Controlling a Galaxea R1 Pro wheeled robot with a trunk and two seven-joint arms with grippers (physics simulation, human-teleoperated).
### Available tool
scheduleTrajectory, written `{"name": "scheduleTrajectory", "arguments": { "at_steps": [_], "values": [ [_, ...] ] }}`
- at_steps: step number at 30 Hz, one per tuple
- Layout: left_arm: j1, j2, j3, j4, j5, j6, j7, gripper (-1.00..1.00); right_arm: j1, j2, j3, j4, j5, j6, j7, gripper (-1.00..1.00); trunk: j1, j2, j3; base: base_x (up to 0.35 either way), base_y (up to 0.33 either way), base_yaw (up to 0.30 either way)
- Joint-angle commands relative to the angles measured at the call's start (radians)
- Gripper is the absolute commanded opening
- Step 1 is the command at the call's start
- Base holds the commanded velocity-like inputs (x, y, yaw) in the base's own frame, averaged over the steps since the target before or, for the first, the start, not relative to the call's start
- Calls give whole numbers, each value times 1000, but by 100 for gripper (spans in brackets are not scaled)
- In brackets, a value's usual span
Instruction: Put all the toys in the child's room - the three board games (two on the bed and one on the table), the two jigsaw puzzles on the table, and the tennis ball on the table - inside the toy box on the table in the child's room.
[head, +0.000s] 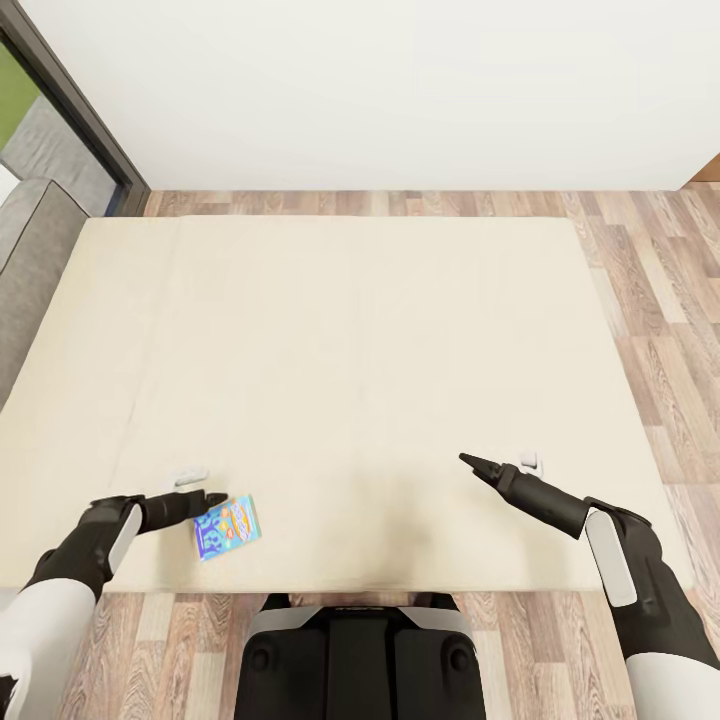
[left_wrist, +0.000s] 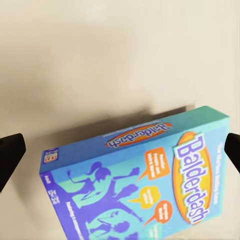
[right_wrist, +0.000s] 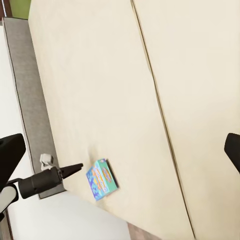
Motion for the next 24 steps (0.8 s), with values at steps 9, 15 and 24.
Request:
{"name": "scheduleTrajectory", "arguments": {
  "at_steps": [9,15,24],
  "values": [
    [0,-4,2,9,3,11,-1,100,-1,1,-1,1,0,5,3,100,1,-2,-1,0,0,0],
    [0,-3,3,11,3,13,0,100,-1,1,0,1,0,5,3,100,1,-2,-1,0,0,0],
    [0,-3,4,12,3,23,3,100,-1,1,0,-1,13,5,3,100,1,-2,-1,0,0,0]
  ]
}}
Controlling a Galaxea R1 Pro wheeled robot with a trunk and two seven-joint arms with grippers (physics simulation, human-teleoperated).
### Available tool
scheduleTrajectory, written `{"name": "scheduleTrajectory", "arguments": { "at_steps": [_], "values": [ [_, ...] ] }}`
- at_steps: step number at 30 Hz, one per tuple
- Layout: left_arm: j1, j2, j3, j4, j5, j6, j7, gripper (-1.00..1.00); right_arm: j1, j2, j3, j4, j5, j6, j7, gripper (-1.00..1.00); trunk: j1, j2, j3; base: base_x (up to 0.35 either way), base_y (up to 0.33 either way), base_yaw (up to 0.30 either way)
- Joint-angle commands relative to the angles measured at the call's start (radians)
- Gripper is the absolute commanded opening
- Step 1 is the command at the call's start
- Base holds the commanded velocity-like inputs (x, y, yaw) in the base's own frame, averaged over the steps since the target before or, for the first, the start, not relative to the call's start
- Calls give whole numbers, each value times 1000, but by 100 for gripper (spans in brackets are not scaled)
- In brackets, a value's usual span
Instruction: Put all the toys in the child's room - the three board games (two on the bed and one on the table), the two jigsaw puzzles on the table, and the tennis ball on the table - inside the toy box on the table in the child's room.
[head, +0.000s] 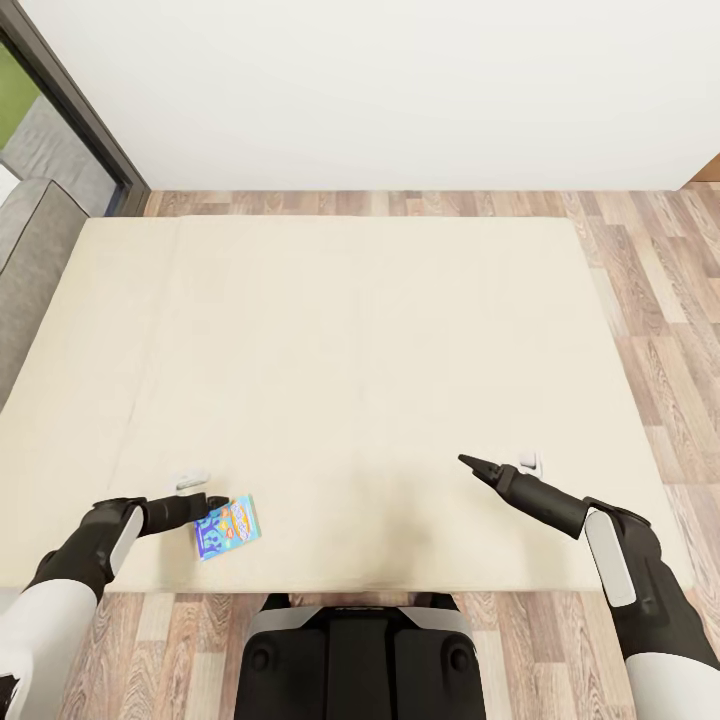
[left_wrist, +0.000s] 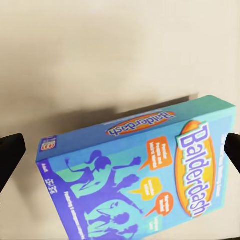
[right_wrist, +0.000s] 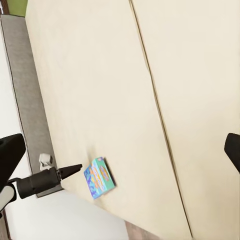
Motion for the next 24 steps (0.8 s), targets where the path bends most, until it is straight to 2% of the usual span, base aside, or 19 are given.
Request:
{"name": "scheduleTrajectory", "arguments": {
  "at_steps": [1,18,24],
  "values": [
    [0,0,4,-1,3,10,-2,100,-1,0,-1,0,2,5,3,100,1,-2,-1,0,0,0],
    [0,2,4,37,3,14,3,100,-1,0,-1,-1,8,5,4,100,1,-2,-1,0,0,0],
    [0,0,5,61,1,14,32,100,-1,0,-1,-1,8,5,4,100,1,-2,-1,0,0,0]
  ]
}}
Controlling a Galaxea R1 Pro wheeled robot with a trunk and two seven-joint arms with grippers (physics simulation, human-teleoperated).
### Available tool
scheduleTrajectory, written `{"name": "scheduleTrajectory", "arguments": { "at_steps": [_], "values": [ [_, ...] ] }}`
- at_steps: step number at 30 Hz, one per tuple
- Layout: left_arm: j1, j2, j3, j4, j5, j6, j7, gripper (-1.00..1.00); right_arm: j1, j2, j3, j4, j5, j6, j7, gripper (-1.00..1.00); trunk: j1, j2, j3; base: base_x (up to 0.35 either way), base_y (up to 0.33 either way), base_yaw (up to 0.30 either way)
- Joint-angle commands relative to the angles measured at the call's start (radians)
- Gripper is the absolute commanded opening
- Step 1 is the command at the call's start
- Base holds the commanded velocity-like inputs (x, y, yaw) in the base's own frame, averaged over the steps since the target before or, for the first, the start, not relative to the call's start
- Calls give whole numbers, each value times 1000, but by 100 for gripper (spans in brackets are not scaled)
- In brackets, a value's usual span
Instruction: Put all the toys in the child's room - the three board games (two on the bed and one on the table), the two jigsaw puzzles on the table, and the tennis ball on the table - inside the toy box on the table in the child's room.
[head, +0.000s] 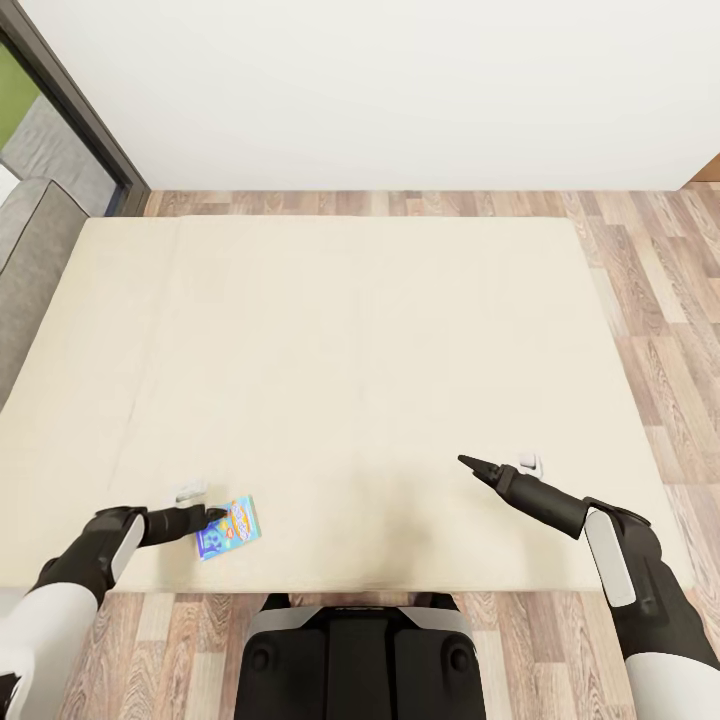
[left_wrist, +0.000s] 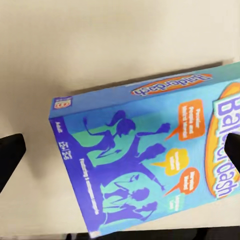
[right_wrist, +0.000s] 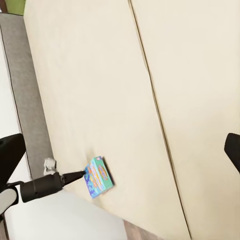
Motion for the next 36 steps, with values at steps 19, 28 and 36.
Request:
{"name": "scheduleTrajectory", "arguments": {
  "at_steps": [19,28,36],
  "values": [
    [0,-3,5,37,3,8,54,100,-1,0,-1,1,1,5,4,100,1,-2,-1,0,0,0],
    [0,-5,4,38,2,0,55,100,-1,0,-1,0,1,5,4,100,1,-2,-1,0,0,0],
    [0,-23,1,38,-1,-14,53,100,-1,0,-1,0,1,5,4,100,1,-2,-1,0,0,0]
  ]
}}
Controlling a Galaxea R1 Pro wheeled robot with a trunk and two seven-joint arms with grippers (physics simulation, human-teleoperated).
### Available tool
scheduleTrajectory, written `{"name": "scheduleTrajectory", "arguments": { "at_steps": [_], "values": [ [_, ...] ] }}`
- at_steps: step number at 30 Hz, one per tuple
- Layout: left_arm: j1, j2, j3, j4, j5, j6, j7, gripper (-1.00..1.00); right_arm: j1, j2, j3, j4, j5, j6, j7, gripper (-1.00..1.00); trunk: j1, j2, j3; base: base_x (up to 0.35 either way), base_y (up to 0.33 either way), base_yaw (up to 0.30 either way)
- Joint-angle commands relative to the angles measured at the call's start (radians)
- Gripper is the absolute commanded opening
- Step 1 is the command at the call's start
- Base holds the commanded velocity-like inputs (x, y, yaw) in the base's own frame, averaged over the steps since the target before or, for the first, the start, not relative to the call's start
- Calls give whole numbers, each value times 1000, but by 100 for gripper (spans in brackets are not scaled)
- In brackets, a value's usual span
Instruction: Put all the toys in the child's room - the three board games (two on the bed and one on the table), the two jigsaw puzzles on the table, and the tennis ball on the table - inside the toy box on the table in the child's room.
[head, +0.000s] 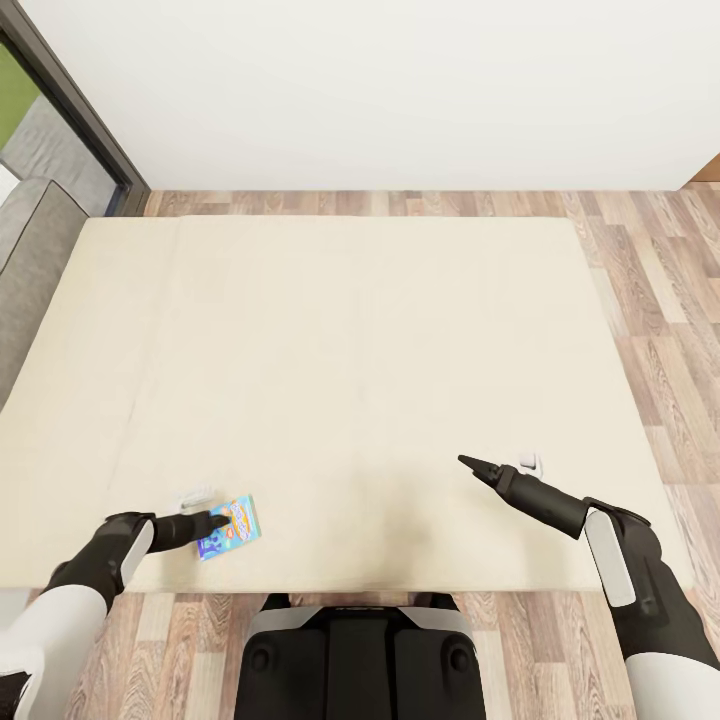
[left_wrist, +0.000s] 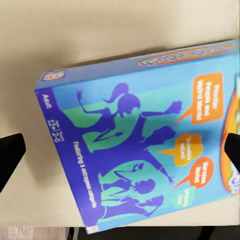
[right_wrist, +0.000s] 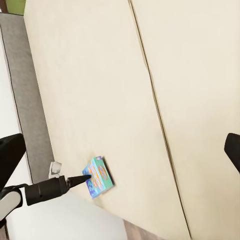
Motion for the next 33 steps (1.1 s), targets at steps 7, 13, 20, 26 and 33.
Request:
{"name": "scheduleTrajectory", "arguments": {
  "at_steps": [7,13,20,26,33],
  "values": [
    [0,-23,3,0,2,-56,-3,100,-1,0,-2,0,0,5,3,100,1,-2,-1,0,0,0],
    [0,-36,2,30,0,-90,-3,100,-1,-1,-2,0,0,5,3,100,1,-2,-1,0,0,0],
    [0,-39,2,47,1,-98,-3,100,-1,0,-3,1,0,5,3,100,1,-2,-1,0,0,0],
    [0,-39,1,48,1,-96,-3,100,-1,-1,-3,2,1,5,3,100,1,-2,-1,0,0,0],
    [0,-38,0,48,1,-92,-4,100,-1,-1,-3,3,1,5,3,100,1,-2,-1,0,0,0]
  ]
}}
